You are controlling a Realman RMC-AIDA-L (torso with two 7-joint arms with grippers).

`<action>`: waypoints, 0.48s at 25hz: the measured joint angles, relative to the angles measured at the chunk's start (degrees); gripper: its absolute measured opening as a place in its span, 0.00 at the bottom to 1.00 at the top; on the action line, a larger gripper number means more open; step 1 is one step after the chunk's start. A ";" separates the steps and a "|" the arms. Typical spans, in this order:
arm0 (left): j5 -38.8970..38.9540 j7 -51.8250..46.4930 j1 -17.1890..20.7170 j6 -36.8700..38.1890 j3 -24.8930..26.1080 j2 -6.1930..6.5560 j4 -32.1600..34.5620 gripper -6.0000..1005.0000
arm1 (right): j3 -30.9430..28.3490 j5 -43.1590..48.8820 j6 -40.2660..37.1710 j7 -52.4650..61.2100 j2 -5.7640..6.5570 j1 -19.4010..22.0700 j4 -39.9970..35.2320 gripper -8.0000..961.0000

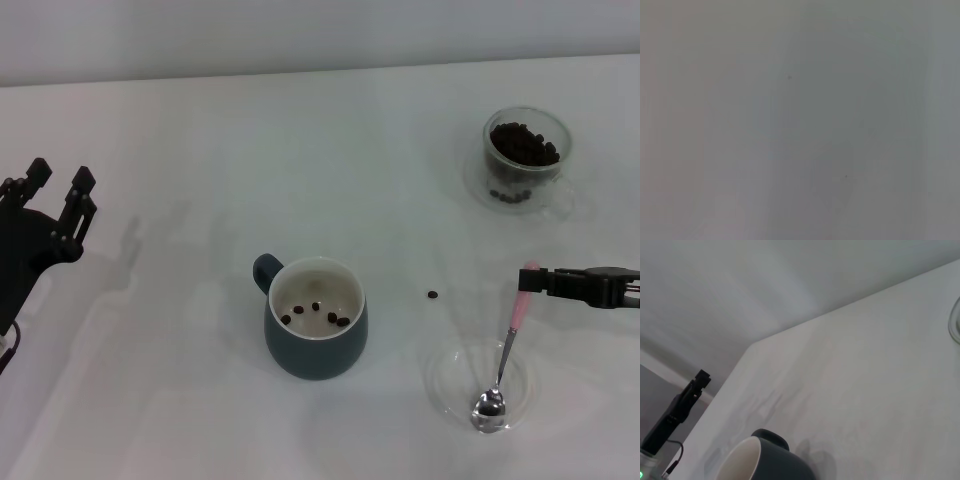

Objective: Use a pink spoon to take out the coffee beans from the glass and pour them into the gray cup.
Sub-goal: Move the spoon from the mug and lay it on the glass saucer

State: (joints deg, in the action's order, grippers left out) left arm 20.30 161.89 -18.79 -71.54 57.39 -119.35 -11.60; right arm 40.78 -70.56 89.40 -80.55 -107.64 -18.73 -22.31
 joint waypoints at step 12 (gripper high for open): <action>-0.24 0.00 0.26 -0.01 -0.14 -0.08 0.00 0.49 | -0.08 0.49 -2.07 0.00 -0.54 -1.42 -0.01 0.19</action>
State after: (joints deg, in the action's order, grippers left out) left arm 20.06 161.90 -18.53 -71.54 57.25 -119.43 -11.60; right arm 40.70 -70.06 87.33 -80.55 -108.19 -20.15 -22.32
